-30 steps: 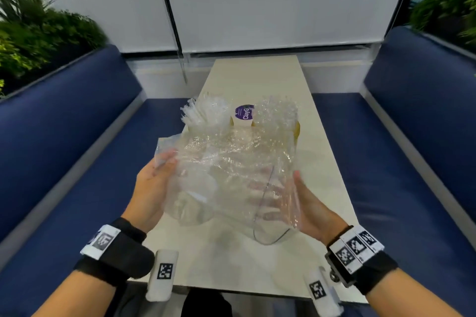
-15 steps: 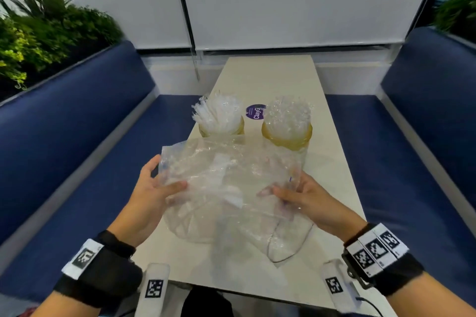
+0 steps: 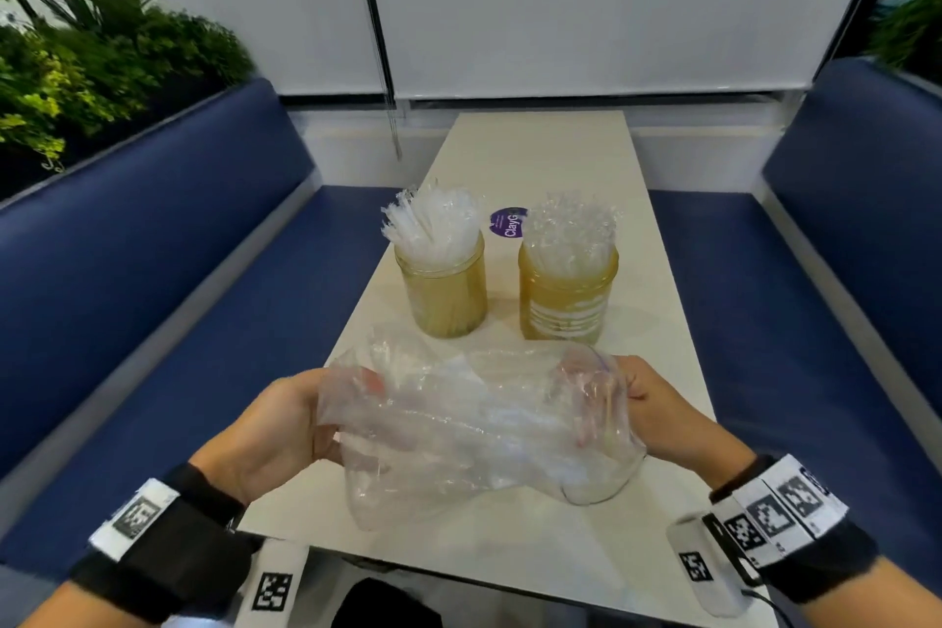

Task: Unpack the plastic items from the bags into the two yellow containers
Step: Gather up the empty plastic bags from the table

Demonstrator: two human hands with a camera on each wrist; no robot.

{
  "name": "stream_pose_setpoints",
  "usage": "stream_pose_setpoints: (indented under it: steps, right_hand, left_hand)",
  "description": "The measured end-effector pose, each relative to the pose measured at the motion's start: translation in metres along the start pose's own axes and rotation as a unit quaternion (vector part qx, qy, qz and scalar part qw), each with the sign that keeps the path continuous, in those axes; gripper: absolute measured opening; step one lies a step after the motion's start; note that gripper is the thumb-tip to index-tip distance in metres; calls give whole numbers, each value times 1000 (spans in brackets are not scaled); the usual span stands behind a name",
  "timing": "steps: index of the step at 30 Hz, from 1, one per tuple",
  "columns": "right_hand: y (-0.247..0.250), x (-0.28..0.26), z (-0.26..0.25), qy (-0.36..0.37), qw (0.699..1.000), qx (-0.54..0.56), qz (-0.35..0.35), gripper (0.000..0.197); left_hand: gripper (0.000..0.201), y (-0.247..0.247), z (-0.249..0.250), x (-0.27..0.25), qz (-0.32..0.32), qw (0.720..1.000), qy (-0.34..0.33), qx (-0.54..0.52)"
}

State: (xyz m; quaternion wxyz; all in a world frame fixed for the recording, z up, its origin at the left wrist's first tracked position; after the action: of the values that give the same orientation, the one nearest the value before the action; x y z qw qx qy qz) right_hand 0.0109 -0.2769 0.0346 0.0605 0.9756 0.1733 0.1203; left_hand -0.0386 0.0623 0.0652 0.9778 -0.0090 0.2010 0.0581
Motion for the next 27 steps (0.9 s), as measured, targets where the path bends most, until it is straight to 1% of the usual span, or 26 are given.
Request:
stream_pose_setpoints:
  steps: [1,2,3,4,5,6,7,8,9,10,11,12,13,14,15,16,17,18,20,21,22,23,24,25,26,27]
  right_hand:
    - [-1,-1,1,13,1000,-10,2,68]
    - [-3,-2,2,19,1000,-21,5,73]
    - [-6,-2,2,20,999,-33,9,75]
    - [-8,-3,5,21,999,-40,16,75]
    - [-9,-3,7,20,998,-49,22,71]
    - [-9,-3,8,14,998,-59,8,62]
    - [-7,-5,7,-3,997,-76,-27,48]
    - [-2,-6,7,-32,990,-106,-92,37]
    - [8,-7,5,-66,977,-136,-149,42]
    - [21,-6,3,-100,968,-147,-177,55]
    - [33,-2,-4,-123,968,-148,-162,61]
    - [40,5,-13,-133,977,-138,-99,58]
    - [42,14,-23,-125,984,-123,-8,54]
    - [37,23,-32,-104,985,-121,71,57]
    - [23,33,-39,-73,983,-130,103,65]
    - [2,41,-47,-37,982,-162,86,74]
    - [-22,48,-53,3,978,-208,31,85]
    - [-50,51,-59,33,961,-271,-38,99]
    - [-99,55,-66,64,907,-388,-147,123]
    - [-120,56,-65,77,890,-415,-174,129]
    - [-135,58,-60,83,884,-421,-186,130]
    - [-146,59,-53,80,886,-416,-188,122]
    - [-154,59,-49,76,893,-406,-177,105]
    - [-158,60,-46,83,899,-404,-146,78]
    - [-159,60,-43,92,897,-418,-112,51]
    - [-160,59,-44,102,887,-442,-82,35]
  left_hand:
    - [54,-2,2,-1,15,999,20,-21]
    - [66,-4,3,-3,18,999,38,-32]
    - [77,-7,3,-4,10,998,46,-29]
    - [80,-11,5,-4,-1,999,39,-12]
    - [78,-13,6,-3,-2,1000,15,23]
    - [70,-13,7,-3,7,998,-18,63]
    - [58,-10,9,-1,20,994,-47,94]
    - [47,-6,11,0,33,990,-73,114]
    - [42,1,14,2,38,986,-100,128]
    - [43,8,17,3,35,982,-124,141]
    - [45,15,21,4,22,978,-143,152]
    - [43,20,25,3,9,974,-156,162]
    - [34,26,28,2,-3,972,-166,167]
    - [22,30,31,1,-16,969,-175,173]
    - [13,33,33,1,-31,967,-185,174]
    - [9,34,37,-1,-47,964,-197,173]
    - [7,35,41,-3,-64,961,-209,167]
    - [8,35,45,-6,-82,958,-221,161]
    - [8,39,50,-10,-94,953,-240,159]
    - [5,42,51,-11,-94,952,-246,156]
    - [2,45,52,-12,-89,951,-250,157]
    - [4,51,52,-10,-76,952,-250,160]
    - [6,59,51,-7,-58,955,-243,158]
    - [10,69,50,-4,-44,961,-233,144]
    - [17,78,48,-2,-36,967,-220,126]
    - [31,85,45,-2,-36,972,-204,110]
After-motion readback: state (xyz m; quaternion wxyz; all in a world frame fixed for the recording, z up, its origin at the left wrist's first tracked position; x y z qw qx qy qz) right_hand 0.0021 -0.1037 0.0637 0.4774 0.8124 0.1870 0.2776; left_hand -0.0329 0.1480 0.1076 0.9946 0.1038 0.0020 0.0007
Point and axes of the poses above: each hand's wrist, its own x-axis towards the middle knuckle, its own y-axis out of the back of the hand, z = x × y, the point moved 2 cm from there along x, towards the middle knuckle, and after that the axes turned 15 degrees about z, right-handed, at the moved point
